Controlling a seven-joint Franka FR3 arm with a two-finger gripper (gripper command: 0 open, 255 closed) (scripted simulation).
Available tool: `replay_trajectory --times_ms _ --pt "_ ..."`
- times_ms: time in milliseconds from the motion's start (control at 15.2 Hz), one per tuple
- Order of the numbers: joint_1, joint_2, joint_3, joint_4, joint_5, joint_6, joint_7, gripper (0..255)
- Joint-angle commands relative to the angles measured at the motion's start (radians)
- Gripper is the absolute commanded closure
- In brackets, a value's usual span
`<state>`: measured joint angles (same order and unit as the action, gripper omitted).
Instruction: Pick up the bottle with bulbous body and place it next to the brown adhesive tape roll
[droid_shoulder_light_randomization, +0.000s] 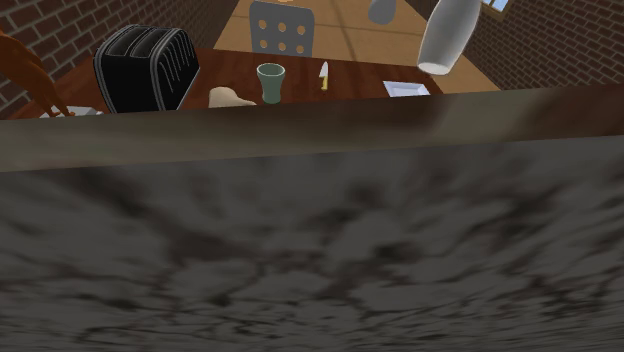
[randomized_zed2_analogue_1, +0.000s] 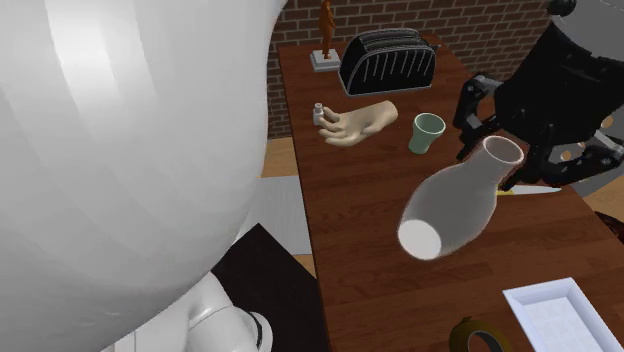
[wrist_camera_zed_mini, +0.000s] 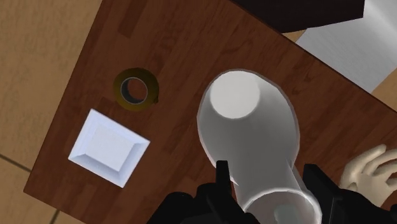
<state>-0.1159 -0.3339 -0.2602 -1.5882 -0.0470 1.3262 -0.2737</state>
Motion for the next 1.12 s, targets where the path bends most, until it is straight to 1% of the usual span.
replay_trajectory --times_ms 0,330,594,858,1056 --pt "-0.014 0.005 -0.035 0.017 -0.007 -0.011 -0.053 255" --pt "-0.05 0.053 -0.138 0.076 -0.013 -0.02 -0.194 255" --pt "-0.081 0.118 -0.228 0.148 0.001 -0.03 -0.316 255" --pt "-0.121 0.215 -0.327 0.247 0.043 -0.047 -0.449 255" --pt "-0.17 0.313 -0.406 0.345 0.104 -0.07 -0.558 255"
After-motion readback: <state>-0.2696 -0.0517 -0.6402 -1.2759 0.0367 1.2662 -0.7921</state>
